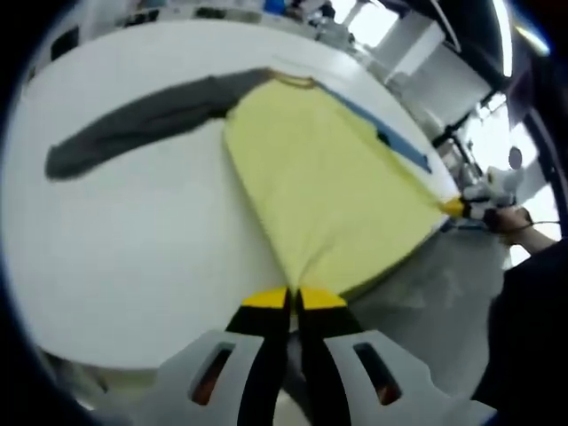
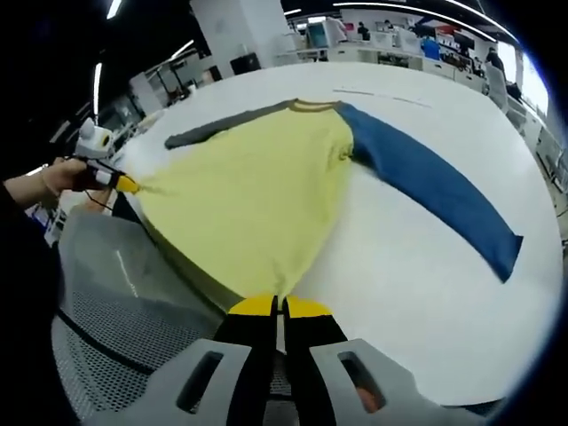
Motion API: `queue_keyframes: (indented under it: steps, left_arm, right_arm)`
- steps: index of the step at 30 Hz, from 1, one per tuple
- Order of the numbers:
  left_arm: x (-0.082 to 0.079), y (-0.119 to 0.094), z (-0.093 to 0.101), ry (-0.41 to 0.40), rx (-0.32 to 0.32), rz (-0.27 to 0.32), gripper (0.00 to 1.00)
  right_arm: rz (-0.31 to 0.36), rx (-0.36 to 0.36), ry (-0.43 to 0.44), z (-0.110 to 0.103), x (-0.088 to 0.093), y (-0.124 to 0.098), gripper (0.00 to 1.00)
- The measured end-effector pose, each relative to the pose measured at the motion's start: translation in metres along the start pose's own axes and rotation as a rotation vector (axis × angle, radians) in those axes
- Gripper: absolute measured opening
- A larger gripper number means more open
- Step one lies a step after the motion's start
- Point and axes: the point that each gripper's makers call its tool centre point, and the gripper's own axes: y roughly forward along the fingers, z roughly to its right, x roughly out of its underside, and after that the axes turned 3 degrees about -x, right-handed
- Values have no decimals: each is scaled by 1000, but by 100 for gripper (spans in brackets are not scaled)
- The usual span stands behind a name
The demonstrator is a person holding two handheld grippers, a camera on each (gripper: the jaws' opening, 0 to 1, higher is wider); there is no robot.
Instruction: Fold the garment on the visible template until the final outline fits inside the template.
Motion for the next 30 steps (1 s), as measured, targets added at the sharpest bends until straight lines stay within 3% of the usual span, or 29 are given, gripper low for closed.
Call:
queue_keyframes:
  steps: [30]
  left_arm:
    - [26, 11, -10, 1, -18, -91, 0]
  right_arm:
    - [-148, -17, -43, -8, 23, 15, 3]
